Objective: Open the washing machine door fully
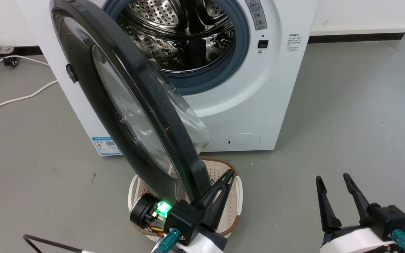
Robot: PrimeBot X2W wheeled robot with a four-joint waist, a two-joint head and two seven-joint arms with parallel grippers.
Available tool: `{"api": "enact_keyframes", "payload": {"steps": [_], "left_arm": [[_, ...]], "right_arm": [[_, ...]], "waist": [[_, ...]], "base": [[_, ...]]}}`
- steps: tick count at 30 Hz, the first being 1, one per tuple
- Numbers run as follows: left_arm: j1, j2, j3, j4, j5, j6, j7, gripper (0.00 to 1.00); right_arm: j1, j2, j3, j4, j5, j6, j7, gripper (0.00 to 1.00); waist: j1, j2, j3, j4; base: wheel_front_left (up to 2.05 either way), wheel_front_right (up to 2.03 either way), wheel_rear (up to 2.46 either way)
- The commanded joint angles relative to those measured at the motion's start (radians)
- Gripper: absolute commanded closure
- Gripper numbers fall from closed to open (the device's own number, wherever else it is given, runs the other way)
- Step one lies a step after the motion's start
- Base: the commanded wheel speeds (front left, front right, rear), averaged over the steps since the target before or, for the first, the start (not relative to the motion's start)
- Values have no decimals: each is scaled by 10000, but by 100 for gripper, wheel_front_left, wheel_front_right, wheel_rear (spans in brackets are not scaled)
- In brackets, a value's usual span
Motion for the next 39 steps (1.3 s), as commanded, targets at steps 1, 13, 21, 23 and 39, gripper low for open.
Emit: {"api": "enact_keyframes", "payload": {"steps": [1,13,21,23,39], "left_arm": [[-224,-55,0,207,-57,100,-143,100],[-989,-166,237,1491,-411,793,-672,100],[-859,-3,445,1761,-483,1101,-780,100],[-717,80,453,1608,-436,1191,-741,100],[1076,702,422,-436,-458,1770,-181,100]], "right_arm": [[-120,32,26,27,33,-7,-1,0],[-109,32,134,87,164,-7,14,0],[-161,32,142,137,255,-7,6,0],[-165,32,149,156,255,-7,6,0],[8,31,33,49,124,-7,95,0]], "waist": [[0,-1,9,-27],[0,-1,61,-110],[0,-1,123,-11],[0,-1,127,19],[0,-1,47,958]], "base": [[0,0,0],[0,0,0],[0,0,0],[0,0,0],[0,0,0]]}}
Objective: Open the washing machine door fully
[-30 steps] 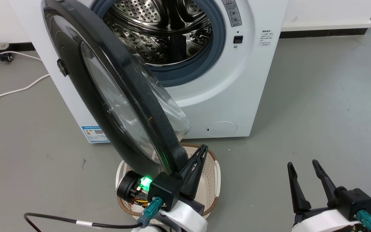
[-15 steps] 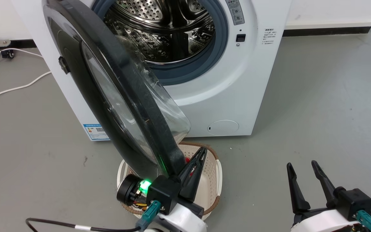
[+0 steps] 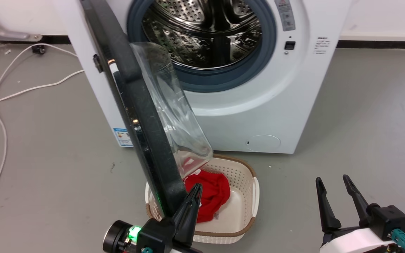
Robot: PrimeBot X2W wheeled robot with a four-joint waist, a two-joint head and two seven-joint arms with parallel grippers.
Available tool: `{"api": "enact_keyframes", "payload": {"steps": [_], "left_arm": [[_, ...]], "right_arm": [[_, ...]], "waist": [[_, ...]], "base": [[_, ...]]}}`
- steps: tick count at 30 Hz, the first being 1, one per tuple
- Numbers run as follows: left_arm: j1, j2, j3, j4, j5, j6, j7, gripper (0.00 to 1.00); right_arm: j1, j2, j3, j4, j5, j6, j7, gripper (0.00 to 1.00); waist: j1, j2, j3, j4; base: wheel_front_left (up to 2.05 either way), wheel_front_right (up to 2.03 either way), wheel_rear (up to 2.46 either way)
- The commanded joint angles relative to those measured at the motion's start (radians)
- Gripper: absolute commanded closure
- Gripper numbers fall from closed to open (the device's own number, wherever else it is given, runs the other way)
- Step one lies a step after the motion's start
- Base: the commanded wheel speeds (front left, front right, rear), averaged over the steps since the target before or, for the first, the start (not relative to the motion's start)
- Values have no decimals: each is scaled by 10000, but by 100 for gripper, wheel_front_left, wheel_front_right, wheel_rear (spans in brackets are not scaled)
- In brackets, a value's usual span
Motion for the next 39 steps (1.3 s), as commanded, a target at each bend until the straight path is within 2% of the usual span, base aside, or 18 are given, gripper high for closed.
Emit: {"api": "enact_keyframes", "payload": {"steps": [1,10,25,31,38,39], "left_arm": [[162,69,60,-105,-40,63,58,100],[931,403,287,-586,-161,414,359,100],[1285,565,1132,-540,-492,1051,42,100],[982,546,1780,-77,-1039,1104,-348,100],[408,443,2958,809,-2081,1053,-1150,100],[287,564,3148,959,-2098,1055,-1224,100]], "right_arm": [[8,29,-13,-61,-31,-7,2,0],[79,27,-103,-246,-51,-7,73,0],[45,26,-439,-488,-146,-7,152,0],[-170,24,-392,-565,-228,-8,255,0],[-330,24,-385,-715,-405,-7,495,0],[-354,24,-400,-753,-436,-7,528,0]], "waist": [[0,-1,-32,239],[0,-1,15,1416],[0,-1,341,3221],[0,-1,552,3493],[0,-1,868,3387],[0,-1,934,3358]], "base": [[0,0,0],[0,0,0],[0,0,0],[0,0,0],[0,0,0],[0,0,0]]}}
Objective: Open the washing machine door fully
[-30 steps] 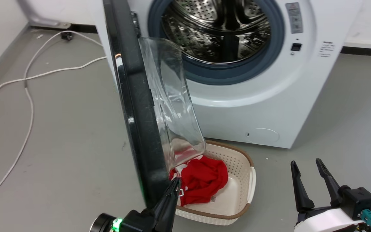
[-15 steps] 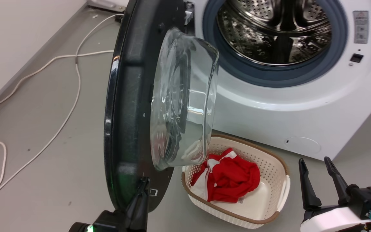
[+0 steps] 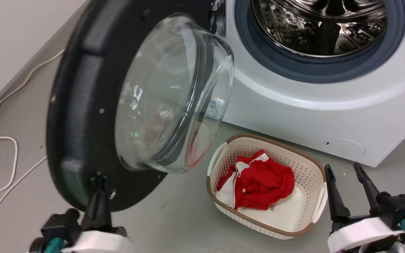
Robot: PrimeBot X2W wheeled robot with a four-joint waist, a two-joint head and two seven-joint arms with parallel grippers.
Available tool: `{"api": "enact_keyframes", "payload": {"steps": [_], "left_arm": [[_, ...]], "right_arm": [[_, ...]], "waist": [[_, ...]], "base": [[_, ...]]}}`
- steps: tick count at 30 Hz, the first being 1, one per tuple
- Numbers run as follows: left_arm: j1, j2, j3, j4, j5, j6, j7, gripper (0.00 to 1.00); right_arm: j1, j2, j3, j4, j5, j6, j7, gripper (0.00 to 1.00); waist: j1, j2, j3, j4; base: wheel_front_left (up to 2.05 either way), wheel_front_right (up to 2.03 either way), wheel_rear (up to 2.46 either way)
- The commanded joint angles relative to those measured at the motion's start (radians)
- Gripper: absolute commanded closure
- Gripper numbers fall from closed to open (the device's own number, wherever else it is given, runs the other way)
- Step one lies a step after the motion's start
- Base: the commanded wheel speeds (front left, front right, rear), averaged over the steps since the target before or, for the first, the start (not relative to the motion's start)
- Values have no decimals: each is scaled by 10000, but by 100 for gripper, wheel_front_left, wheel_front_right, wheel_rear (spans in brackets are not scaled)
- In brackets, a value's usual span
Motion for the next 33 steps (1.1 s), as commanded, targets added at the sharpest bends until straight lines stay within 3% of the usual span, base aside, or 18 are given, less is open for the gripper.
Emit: {"api": "enact_keyframes", "payload": {"steps": [1,17,26,33], "left_arm": [[-309,156,324,150,-76,44,-145,100],[-2572,1879,2783,2619,-1047,-218,-509,100],[-3396,2663,3289,3869,-1318,-581,-583,100],[-3455,2658,3157,4270,-1187,-737,-671,100]], "right_arm": [[-180,19,-38,-84,-66,-7,35,0],[-557,19,-132,-390,-261,-7,244,0],[-731,19,-159,-272,-249,-7,131,0],[-791,19,-134,-136,-229,-7,26,0]], "waist": [[0,0,142,-84],[0,0,1106,-638],[0,0,1320,-859],[0,0,1192,-979]], "base": [[0,0,0],[0,0,0],[0,0,0],[0,0,0]]}}
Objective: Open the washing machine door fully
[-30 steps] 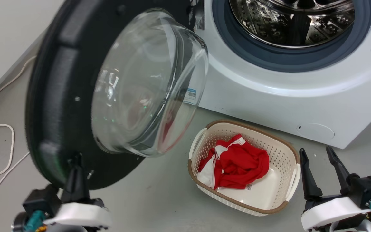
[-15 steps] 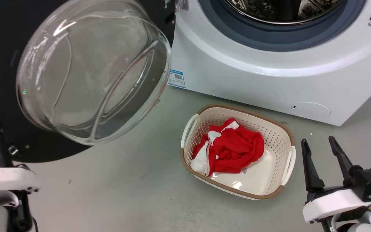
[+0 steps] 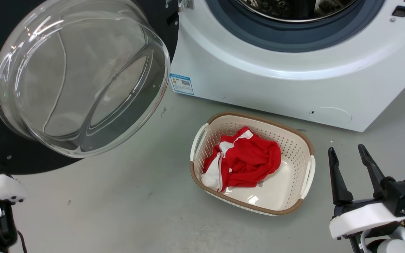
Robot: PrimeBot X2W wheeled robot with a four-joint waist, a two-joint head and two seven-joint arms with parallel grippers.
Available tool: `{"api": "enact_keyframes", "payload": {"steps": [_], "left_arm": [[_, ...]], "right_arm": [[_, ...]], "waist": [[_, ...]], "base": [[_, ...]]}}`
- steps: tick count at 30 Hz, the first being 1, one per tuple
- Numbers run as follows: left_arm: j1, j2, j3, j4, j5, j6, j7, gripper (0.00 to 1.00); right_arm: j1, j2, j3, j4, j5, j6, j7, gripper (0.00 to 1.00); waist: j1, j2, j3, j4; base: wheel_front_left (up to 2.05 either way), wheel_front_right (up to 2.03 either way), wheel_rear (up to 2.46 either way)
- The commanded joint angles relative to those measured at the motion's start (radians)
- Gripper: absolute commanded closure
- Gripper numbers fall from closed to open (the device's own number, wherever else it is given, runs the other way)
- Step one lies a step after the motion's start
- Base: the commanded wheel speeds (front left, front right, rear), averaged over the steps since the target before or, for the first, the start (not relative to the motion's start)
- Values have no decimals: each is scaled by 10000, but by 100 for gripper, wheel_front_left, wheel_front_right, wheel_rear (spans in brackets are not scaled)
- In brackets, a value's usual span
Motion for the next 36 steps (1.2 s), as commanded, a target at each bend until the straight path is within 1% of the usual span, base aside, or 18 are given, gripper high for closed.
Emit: {"api": "enact_keyframes", "payload": {"steps": [1,7,12,16,21,27,32,33,34,35,36], "left_arm": [[92,-34,-32,-53,85,11,-64,100],[1019,-418,-380,-934,628,192,-131,100],[2010,-946,-851,-1908,1059,327,-156,100],[2614,-1379,-1319,-2459,1261,336,-164,100],[2784,-1880,-1986,-2690,1554,143,-171,100],[2280,-2369,-2640,-2422,2038,-457,-152,100],[1868,-2744,-2908,-2299,2483,-771,-153,100],[1815,-2828,-2926,-2282,2532,-797,-153,87],[1771,-2901,-2934,-2286,2595,-844,-154,69],[1732,-2948,-2940,-2277,2644,-874,-154,60],[1707,-3001,-2908,-2271,2686,-883,-154,55]], "right_arm": [[-116,19,5,33,22,-7,-62,0],[-72,19,79,266,219,-7,-264,0],[48,20,194,530,385,-7,-401,0],[185,20,212,656,428,-7,-514,0],[230,17,236,721,429,-7,-554,0],[254,16,146,693,372,-8,-584,0],[340,17,122,605,324,-7,-548,0],[358,17,112,585,323,-8,-535,0],[403,17,101,541,331,-7,-522,0],[446,17,96,510,331,-7,-510,0],[488,19,88,482,350,-7,-504,0]], "waist": [[-1,0,-90,-59],[-1,0,-542,-363],[-1,0,-1014,-683],[-1,0,-1305,-968],[-1,0,-1523,-1462],[-1,0,-1725,-2147],[-1,0,-1849,-2692],[-1,0,-1885,-2776],[-1,0,-1911,-2845],[-1,0,-1936,-2909],[-1,0,-1975,-2977]], "base": [[0,0,0],[0,0,0],[0,0,0],[0,0,0],[0,0,0],[0,0,0],[0,0,0],[0,0,0],[0,0,0],[0,0,0],[0,0,0]]}}
